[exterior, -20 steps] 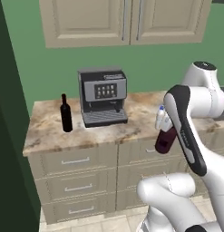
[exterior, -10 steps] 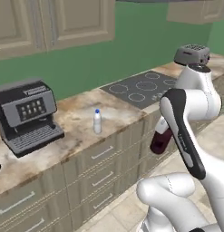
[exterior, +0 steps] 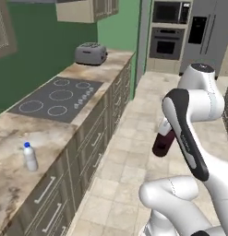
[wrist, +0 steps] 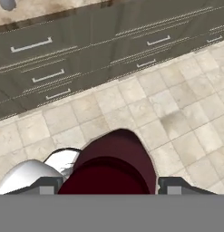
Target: Place the drinks on the dining counter in a tight cluster.
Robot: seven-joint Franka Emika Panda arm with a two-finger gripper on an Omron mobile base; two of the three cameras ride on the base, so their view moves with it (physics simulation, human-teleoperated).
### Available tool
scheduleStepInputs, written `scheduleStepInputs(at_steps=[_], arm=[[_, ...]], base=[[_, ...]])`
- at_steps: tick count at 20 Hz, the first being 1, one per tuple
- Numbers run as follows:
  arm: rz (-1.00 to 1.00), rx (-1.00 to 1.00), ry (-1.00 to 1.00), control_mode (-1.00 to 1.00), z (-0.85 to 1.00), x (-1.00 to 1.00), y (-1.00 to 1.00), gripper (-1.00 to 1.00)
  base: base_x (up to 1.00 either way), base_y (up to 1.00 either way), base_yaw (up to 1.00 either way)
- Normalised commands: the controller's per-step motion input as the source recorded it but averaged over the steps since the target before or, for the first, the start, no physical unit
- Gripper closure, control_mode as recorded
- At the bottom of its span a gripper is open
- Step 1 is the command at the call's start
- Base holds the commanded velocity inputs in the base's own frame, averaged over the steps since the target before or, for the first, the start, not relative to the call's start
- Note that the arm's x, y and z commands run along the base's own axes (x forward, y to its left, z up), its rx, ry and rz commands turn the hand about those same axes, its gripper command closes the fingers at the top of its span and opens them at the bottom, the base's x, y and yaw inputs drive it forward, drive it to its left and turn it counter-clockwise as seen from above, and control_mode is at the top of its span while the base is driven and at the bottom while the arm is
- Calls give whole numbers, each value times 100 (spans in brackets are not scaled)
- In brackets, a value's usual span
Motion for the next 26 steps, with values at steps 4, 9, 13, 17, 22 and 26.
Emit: scheduleStepInputs(at_steps=[4,9,13,17,22,26], arm=[[0,0,0,100,0,0,0,100],[0,0,0,100,0,0,0,100],[0,0,0,100,0,0,0,100],[0,0,0,100,0,0,0,100],[0,0,0,100,0,0,0,100],[0,0,0,100,0,0,0,100]], base=[[17,24,-89],[24,28,-87],[26,31,-86],[22,32,-86],[16,34,-85],[13,57,-73]])
